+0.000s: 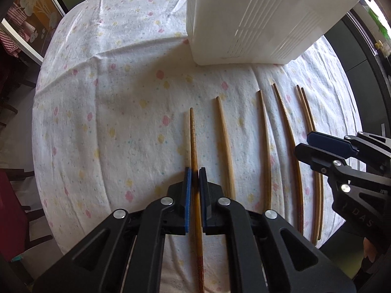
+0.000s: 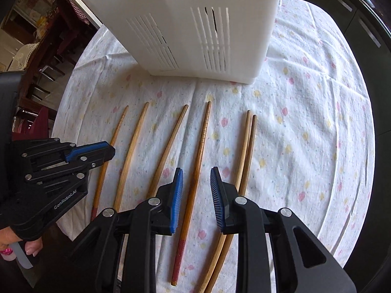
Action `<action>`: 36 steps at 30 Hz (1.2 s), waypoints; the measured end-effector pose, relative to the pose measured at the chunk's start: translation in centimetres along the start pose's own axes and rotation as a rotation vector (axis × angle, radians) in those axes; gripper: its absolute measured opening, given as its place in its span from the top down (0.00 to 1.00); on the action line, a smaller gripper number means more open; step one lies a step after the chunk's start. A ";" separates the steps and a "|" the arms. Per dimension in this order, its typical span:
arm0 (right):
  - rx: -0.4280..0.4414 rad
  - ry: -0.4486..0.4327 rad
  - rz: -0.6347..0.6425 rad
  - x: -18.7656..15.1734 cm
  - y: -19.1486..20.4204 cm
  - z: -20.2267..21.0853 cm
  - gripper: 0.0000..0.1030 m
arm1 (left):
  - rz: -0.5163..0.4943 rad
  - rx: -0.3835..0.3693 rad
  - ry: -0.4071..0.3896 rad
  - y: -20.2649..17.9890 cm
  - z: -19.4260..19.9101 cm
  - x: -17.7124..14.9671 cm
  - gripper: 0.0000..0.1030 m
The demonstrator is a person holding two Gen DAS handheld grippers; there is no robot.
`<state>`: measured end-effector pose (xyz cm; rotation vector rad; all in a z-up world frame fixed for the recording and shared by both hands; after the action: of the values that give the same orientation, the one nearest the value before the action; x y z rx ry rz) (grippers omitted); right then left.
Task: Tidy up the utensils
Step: 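Lower the left tool onto a wooden chopstick while the right tool grasps another chopstick, then lift both chopsticks and drop them into the white caddy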
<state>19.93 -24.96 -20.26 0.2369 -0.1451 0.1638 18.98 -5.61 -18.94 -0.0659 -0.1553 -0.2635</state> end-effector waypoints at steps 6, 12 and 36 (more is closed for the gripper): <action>-0.036 0.045 -0.019 0.8 0.2 -1.5 0.83 | -0.015 -0.007 -0.026 0.3 0.8 -0.2 0.94; -0.110 0.041 0.009 0.6 0.5 -1.8 0.93 | -0.037 -0.019 -0.063 0.7 2.2 -1.0 0.94; 0.244 -0.390 0.009 -2.4 0.4 19.4 0.93 | -0.144 -0.049 -0.477 -3.3 19.5 0.1 0.94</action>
<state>15.15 -29.63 -1.84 0.5107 -0.5151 0.1423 15.41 -7.11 0.49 -0.1668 -0.6294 -0.3928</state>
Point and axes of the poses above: each gripper's, at about its wrist camera, not at the fingertips, and z roughly against the way its jaws point, y to its left, x to its top, the point moved 4 cm from there along -z, roughly the way its jaws point, and after that the axes turned 12 degrees about -z, right-handed, at the moved point
